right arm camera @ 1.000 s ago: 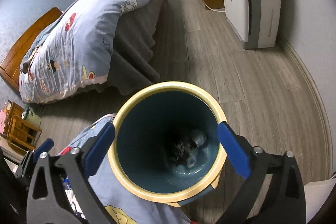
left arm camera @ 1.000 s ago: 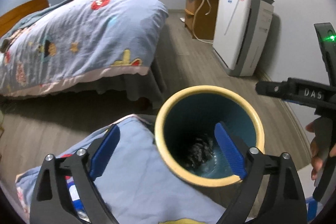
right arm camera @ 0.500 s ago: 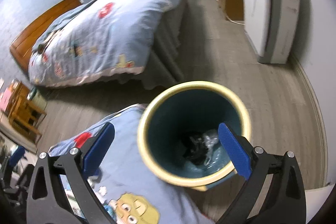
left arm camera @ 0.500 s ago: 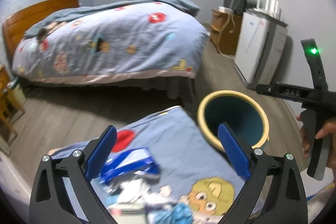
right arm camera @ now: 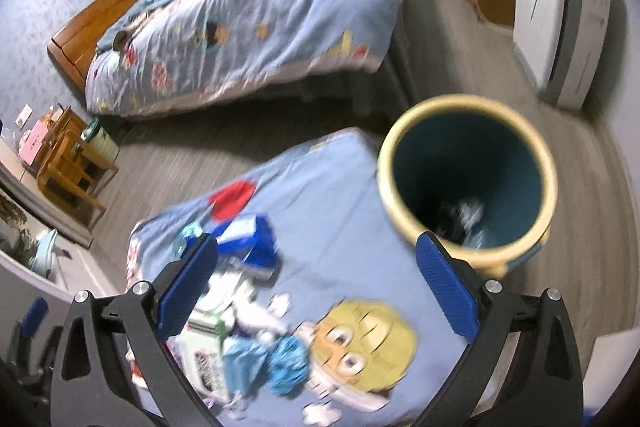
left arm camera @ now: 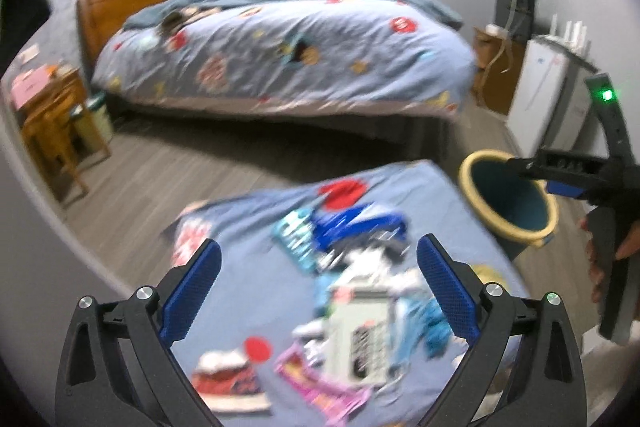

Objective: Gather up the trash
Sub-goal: 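Grasp the toothpaste tube with left gripper while right gripper grasps blue tissue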

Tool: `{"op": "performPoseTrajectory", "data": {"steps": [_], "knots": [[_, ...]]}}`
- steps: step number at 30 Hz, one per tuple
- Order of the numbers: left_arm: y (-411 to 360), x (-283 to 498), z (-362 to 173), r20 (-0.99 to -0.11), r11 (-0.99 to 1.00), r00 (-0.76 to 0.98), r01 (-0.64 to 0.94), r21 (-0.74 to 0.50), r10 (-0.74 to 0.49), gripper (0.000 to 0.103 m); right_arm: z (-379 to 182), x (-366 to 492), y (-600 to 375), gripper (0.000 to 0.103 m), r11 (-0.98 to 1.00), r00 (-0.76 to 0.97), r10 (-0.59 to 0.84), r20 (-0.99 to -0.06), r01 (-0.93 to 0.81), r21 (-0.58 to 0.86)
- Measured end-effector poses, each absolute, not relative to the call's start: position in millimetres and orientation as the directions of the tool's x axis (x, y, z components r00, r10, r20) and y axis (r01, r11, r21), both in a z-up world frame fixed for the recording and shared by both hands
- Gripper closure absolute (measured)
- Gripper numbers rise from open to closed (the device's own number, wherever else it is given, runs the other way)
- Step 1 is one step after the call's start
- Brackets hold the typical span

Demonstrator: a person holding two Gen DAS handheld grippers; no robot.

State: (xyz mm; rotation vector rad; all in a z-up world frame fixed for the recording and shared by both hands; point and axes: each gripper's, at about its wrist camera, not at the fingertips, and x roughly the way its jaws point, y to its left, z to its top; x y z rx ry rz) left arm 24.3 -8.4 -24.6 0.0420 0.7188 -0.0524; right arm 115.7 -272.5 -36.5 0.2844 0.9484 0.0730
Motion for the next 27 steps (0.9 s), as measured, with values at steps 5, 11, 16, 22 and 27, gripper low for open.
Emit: {"op": "performPoseTrajectory", "data": {"steps": [5, 11, 16, 22, 27], "knots": [[38.5, 9.2, -55.4, -0.7, 0.999, 0.712, -0.033, 0.037, 0.049, 0.006, -58.3, 99.6, -243.3, 0.006, 0.981, 0.561, 0.12, -0.819, 0.059, 0.184], [85.8, 5.9, -86.3, -0.768, 0.991, 0.635, -0.134, -0.007, 0.08, 0.006, -86.8, 86.4, -220.7, 0.006, 0.975, 0.512, 0.15, -0.845, 0.064, 0.212], [84.6, 10.6, -112.0, -0.819, 0.992, 0.564, -0.116, 0.05, 0.107, 0.006, -109.5, 78.0, -218.0, 0.006, 0.973, 0.456, 0.155, -0.876, 0.082, 0.215], [82.0, 13.1, -145.5, -0.887, 0.989, 0.441, -0.111, 0.096, 0.136, 0.006, -126.6, 73.5, -217.0, 0.006, 0.974, 0.404, 0.172, -0.898, 0.063, 0.215], [88.0, 15.0, -168.3, -0.921, 0.983, 0.351, -0.128, 0.134, 0.172, 0.006, -149.0, 71.8, -210.6, 0.025, 0.981, 0.308, 0.167, -0.937, 0.043, 0.189]]}}
